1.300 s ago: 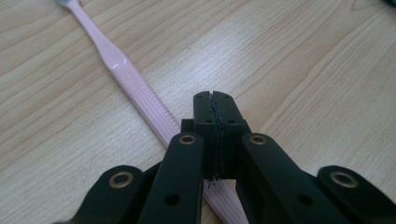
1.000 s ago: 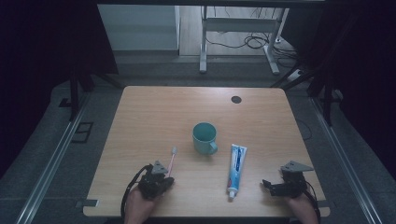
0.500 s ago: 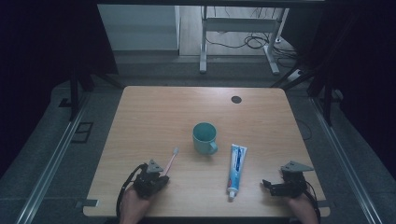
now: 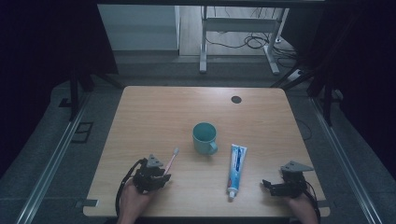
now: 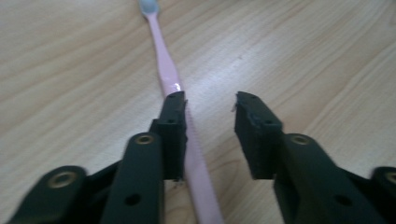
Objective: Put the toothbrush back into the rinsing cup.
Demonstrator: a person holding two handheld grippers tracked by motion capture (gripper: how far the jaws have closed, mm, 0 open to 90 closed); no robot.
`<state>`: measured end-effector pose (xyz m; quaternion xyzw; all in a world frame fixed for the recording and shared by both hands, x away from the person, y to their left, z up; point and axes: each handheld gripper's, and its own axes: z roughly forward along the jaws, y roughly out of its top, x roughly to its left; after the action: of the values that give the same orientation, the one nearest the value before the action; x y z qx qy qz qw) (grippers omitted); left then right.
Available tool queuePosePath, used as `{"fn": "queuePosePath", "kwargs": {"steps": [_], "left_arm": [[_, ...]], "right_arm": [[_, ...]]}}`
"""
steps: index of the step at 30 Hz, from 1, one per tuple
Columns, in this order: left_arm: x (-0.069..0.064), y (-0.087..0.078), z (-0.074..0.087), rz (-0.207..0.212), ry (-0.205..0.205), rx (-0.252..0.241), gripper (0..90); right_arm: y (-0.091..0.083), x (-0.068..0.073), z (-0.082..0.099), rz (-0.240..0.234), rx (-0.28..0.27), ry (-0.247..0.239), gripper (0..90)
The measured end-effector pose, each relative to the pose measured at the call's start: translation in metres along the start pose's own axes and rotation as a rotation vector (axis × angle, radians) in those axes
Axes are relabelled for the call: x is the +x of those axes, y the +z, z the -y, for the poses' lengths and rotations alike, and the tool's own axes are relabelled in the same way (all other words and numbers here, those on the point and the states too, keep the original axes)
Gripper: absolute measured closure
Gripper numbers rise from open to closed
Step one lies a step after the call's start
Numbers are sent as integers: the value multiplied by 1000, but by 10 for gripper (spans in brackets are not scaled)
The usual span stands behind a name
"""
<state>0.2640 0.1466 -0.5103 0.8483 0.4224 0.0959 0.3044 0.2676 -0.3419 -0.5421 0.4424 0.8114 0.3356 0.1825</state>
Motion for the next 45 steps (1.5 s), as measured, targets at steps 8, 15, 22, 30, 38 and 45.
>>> {"fn": "queuePosePath", "kwargs": {"steps": [8,15,22,30,38,45], "left_arm": [[14,3,-23,8,-6,143,515],[18,13,-42,5,-15,279,477],[16,26,-58,-7,-10,415,484],[15,31,-67,-39,-8,488,565],[16,38,-70,-37,-20,550,623],[18,38,-72,-53,-21,563,725]], "right_arm": [[0,0,0,0,1,-1,14],[0,0,0,0,1,-2,14],[0,0,0,1,0,-5,14],[0,0,0,1,0,-4,14],[0,0,0,1,0,-5,14],[0,0,0,1,0,-5,14]]}}
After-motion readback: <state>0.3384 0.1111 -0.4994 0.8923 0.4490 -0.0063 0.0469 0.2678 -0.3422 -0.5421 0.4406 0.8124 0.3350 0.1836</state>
